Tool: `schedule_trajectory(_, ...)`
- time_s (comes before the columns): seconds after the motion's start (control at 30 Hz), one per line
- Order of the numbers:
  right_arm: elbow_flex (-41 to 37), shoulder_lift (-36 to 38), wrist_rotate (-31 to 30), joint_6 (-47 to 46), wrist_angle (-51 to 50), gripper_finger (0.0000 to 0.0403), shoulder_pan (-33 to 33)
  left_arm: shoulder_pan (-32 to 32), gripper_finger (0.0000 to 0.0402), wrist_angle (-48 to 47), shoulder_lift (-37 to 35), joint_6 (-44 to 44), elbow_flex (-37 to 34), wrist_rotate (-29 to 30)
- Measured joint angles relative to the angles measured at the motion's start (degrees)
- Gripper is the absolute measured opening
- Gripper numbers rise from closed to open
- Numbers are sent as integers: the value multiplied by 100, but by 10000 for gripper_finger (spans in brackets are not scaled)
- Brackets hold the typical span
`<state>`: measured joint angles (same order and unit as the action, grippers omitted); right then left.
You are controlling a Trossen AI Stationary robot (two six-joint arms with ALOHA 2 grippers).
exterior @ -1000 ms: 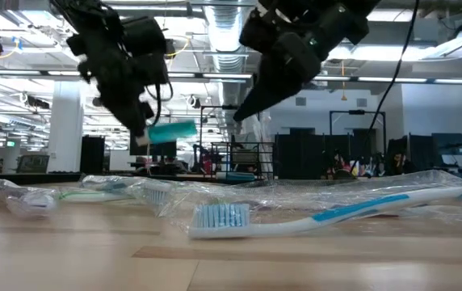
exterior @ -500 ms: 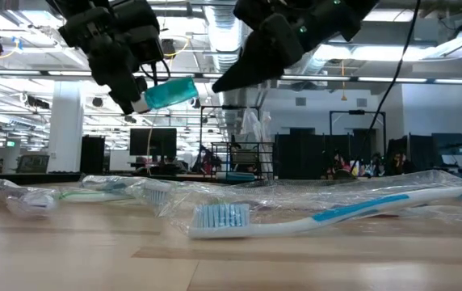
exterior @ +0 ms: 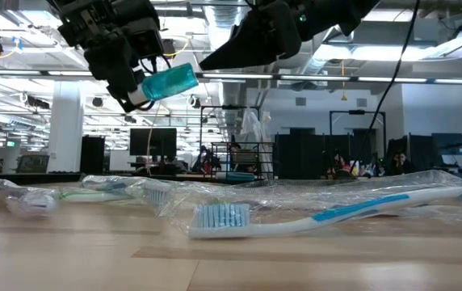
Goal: Pick & Place toothbrushing station
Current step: Put the blue mouthwash into the mesh organizer
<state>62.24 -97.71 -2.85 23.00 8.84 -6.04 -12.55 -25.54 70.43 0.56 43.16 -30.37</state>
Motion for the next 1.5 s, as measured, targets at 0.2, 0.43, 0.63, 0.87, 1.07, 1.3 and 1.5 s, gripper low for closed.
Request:
schedule_trajectory(0.2,-7,-6,153,13,83,113,-11,36,78,53,0,-103,0,-13)
schedule_trajectory(0.43,-7,-7,153,147,110,167,-33,47,79,140,0,-153,0,-207)
schedule_trajectory(0.63,-7,-7,142,198,378,199,-31,63,79,309,0,-258,0,-260)
schedule_trajectory(0.87,-7,-7,132,404,396,199,-37,63,80,465,0,-302,0,-409)
schedule_trajectory(1.07,-7,-7,131,446,406,181,-37,63,80,759,0,-448,-2,-577)
schedule_trajectory(1.3,-7,-7,130,461,439,157,-37,63,80,810,0,-452,-2,-609)
schedule_trajectory(1.5,-7,-7,131,461,556,135,-37,63,81,861,0,-452,-2,-608)
